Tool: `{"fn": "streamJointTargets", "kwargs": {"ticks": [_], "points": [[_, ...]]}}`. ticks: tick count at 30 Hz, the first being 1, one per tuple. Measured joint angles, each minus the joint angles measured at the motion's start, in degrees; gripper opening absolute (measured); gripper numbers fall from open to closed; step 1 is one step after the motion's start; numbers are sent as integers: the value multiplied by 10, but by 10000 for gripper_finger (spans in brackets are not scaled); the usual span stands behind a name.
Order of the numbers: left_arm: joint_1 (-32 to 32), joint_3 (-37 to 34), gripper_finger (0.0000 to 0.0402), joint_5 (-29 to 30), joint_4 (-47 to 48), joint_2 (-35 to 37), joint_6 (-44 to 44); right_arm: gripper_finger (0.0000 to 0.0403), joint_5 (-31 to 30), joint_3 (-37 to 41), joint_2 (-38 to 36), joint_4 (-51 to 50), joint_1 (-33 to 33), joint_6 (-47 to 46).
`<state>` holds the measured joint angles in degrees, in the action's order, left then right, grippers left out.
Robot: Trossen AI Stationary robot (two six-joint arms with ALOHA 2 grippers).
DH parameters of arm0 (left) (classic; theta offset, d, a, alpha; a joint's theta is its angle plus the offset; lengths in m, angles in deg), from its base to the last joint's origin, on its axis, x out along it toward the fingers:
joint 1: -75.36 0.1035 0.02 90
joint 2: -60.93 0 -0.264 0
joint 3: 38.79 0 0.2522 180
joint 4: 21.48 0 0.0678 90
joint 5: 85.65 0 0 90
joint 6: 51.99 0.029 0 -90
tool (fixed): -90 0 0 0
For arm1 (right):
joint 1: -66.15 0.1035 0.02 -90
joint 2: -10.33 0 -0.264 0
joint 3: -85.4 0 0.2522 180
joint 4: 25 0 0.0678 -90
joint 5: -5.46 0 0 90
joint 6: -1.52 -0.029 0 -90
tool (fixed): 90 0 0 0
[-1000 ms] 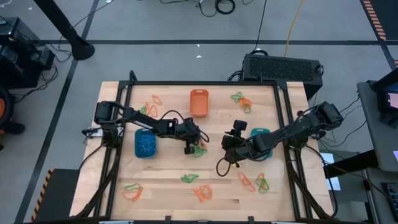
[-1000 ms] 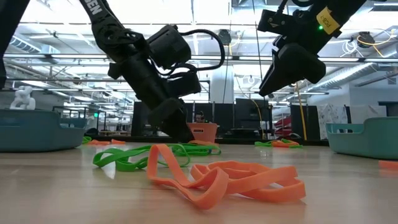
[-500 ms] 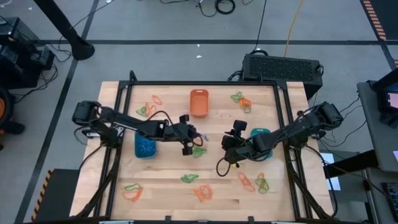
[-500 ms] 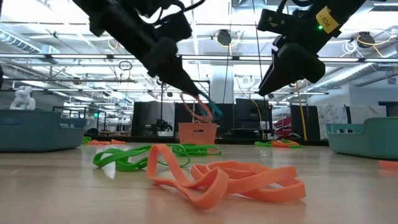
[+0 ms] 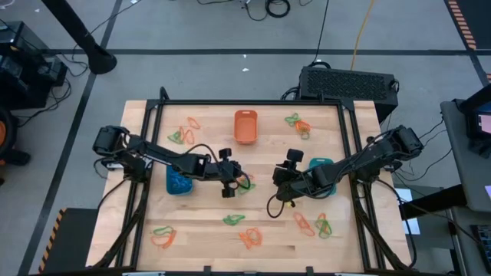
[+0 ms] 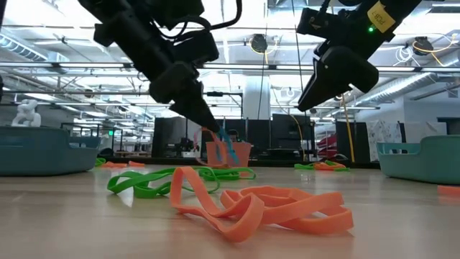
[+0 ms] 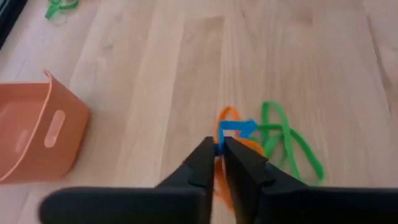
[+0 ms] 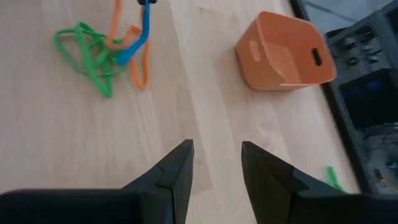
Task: Sort rubber bands into baskets
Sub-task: Put the blue rubber band into the blue bin
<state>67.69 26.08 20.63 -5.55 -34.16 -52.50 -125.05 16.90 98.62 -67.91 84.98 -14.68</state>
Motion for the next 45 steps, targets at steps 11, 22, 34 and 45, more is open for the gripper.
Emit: {"fn": "streamJointTargets", "kwargs": {"ticks": [11, 22, 34, 45], "points": [[-13, 1, 195, 20, 53, 5, -6, 128, 4, 0, 0, 3, 0, 4], [-8, 1, 204, -88, 39, -18, -21, 128, 3, 0, 0, 9, 0, 7], [-14, 1, 205, -42, 24, -65, -52, 128, 3, 0, 0, 16, 0, 7], [-14, 1, 164, -42, 29, -66, -53, 128, 3, 0, 0, 20, 0, 19]]}}
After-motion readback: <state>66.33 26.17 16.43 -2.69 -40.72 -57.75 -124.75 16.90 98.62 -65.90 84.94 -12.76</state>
